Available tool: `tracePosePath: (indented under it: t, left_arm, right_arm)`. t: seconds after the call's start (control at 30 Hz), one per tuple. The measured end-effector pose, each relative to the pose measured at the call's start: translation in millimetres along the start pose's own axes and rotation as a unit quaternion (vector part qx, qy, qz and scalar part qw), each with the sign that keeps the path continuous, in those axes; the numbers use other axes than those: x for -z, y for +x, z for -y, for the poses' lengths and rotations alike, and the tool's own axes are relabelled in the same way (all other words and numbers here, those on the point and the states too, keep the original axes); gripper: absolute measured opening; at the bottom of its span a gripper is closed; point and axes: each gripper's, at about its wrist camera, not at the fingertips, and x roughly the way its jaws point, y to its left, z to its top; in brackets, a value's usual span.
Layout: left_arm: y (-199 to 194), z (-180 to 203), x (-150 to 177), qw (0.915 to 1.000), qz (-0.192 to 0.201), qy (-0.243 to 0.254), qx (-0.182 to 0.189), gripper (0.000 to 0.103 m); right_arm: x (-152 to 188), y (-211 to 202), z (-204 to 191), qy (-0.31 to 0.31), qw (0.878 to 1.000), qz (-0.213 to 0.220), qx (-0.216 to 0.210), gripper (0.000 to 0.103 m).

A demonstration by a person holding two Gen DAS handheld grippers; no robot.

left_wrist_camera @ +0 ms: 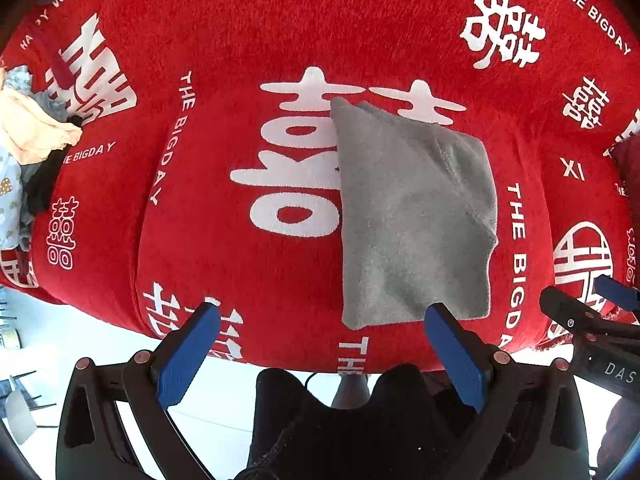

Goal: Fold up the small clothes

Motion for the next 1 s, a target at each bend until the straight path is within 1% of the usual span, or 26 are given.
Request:
tracePosePath:
  t: [1.0]
  left_arm:
    - [-3.0,-0.2,-2.4,1.0,0.0,0.005,0.002,0.102]
  right_arm:
    - [-1.0,-0.7,-2.2,0.001,1.0,-0.004,0.003,0.098]
